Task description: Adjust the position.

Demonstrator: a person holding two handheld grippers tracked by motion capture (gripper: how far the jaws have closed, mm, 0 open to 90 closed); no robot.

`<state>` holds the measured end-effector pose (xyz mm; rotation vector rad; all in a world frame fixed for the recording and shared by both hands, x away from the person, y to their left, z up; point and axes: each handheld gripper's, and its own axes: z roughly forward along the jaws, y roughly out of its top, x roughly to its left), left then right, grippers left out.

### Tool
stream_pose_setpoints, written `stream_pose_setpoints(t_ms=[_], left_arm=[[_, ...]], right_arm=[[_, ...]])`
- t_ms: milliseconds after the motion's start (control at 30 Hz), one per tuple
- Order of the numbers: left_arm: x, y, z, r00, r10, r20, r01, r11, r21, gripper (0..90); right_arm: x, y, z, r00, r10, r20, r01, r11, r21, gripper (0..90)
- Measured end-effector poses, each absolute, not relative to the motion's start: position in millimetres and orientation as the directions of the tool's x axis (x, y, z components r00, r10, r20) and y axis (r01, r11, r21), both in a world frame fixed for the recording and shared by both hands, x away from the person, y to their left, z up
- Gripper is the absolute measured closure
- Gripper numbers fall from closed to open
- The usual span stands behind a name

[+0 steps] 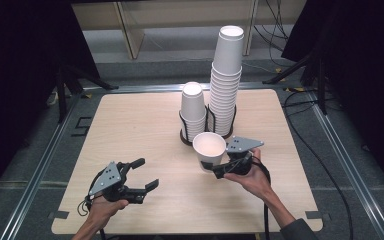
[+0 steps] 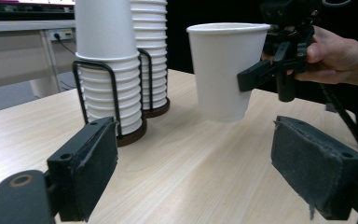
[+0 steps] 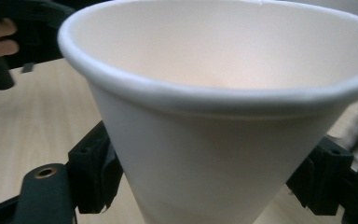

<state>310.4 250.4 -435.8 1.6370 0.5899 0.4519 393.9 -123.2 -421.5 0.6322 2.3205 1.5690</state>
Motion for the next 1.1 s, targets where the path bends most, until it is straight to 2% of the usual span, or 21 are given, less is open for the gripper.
stream_pose_setpoints(t_ms=[167, 200, 367, 500, 667, 767, 800, 1033, 1100], left_arm=[[314, 252, -438, 0.782, 0.622, -0.023, 0.09, -0.078, 0.993, 14.5], [313, 253, -437, 0.772, 0.635, -0.014, 0.104, -0.104, 0.989, 14.5], [315, 253, -438, 0.771, 0.637, -0.027, 0.093, -0.071, 0.993, 14.5], [313, 254, -437, 0.761, 0.649, -0.02, 0.108, -0.097, 0.989, 14.5], [314, 254, -437, 0.761, 0.648, -0.02, 0.109, -0.097, 0.989, 14.5], [314, 254, -437, 0.761, 0.649, -0.018, 0.108, -0.099, 0.989, 14.5], [314, 254, -437, 0.762, 0.648, -0.015, 0.106, -0.101, 0.989, 14.5], [314, 254, -438, 0.76, 0.65, -0.007, 0.102, -0.109, 0.989, 14.5], [314, 254, -438, 0.76, 0.65, -0.008, 0.102, -0.108, 0.989, 14.5]], right_arm=[[401, -145, -423, -0.829, 0.558, 0.024, 0.224, 0.293, 0.929, 22.4], [402, -149, -424, -0.816, 0.577, 0.032, 0.237, 0.284, 0.929, 22.4], [411, -171, -427, -0.77, 0.638, 0.024, 0.254, 0.272, 0.928, 22.3], [417, -186, -431, -0.729, 0.682, 0.051, 0.284, 0.233, 0.93, 22.3], [427, -204, -436, -0.677, 0.736, 0.011, 0.273, 0.238, 0.932, 22.2], [430, -211, -439, -0.634, 0.77, 0.068, 0.333, 0.193, 0.923, 22.2], [433, -216, -439, -0.626, 0.78, 0.02, 0.31, 0.225, 0.924, 22.2], [444, -229, -448, -0.566, 0.824, 0.04, 0.338, 0.187, 0.922, 22.1], [446, -234, -450, -0.55, 0.835, 0.018, 0.34, 0.205, 0.918, 22.1]])
